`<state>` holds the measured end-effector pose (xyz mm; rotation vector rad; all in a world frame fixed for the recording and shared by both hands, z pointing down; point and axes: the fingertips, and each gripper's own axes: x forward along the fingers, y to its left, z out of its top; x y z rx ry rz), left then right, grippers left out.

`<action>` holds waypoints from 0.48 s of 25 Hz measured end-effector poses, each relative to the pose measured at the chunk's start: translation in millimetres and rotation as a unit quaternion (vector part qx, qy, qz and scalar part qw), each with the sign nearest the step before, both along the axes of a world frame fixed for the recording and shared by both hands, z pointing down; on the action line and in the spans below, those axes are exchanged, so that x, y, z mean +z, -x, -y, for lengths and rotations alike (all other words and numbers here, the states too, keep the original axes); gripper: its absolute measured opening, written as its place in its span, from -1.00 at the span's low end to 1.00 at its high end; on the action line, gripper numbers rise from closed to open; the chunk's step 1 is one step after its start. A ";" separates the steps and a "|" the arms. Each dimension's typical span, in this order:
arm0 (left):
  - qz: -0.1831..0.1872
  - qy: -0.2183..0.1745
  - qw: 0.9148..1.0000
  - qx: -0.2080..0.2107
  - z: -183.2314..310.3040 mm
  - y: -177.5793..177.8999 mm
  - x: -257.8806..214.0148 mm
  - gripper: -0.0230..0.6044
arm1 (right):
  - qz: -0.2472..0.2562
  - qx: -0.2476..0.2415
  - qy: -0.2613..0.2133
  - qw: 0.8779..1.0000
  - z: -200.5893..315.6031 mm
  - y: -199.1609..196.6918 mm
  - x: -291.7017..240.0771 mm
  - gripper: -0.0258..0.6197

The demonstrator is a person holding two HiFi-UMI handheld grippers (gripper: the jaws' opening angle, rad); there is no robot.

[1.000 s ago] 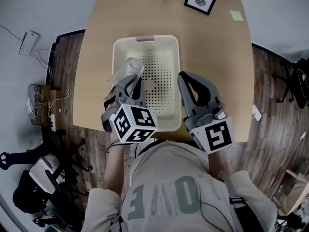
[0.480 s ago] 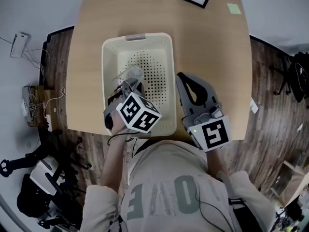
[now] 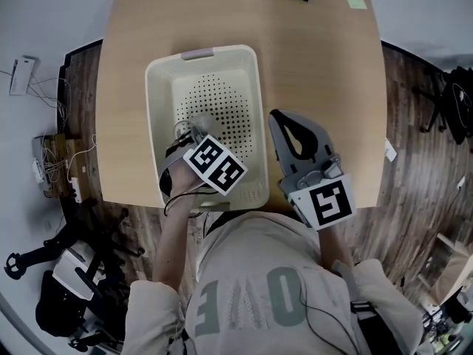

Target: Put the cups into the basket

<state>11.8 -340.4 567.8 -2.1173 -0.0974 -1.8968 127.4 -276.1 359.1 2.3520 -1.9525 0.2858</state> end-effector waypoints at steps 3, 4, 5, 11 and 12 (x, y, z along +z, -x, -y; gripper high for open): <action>0.015 -0.011 1.000 0.017 -0.1 0.3 5.7 -0.74 | 0.001 -0.004 -0.001 1.000 2.9 1.8 -0.1 -0.92; 0.014 -0.021 0.999 0.022 0.6 -2.5 5.1 -0.75 | 0.003 -0.005 -0.001 1.000 3.3 2.0 0.1 -0.92; 0.013 -0.029 0.999 0.027 1.0 -5.7 4.5 -0.75 | 0.004 -0.006 -0.002 1.000 3.4 2.3 0.3 -0.92; 0.017 -0.047 0.998 0.031 -0.2 -10.3 5.1 -0.75 | 0.011 -0.014 -0.004 1.000 4.3 7.4 -0.6 -0.92; 0.010 -0.052 0.998 0.030 0.2 -11.5 4.3 -0.75 | 0.012 -0.014 -0.005 1.000 4.0 7.5 -1.1 -0.92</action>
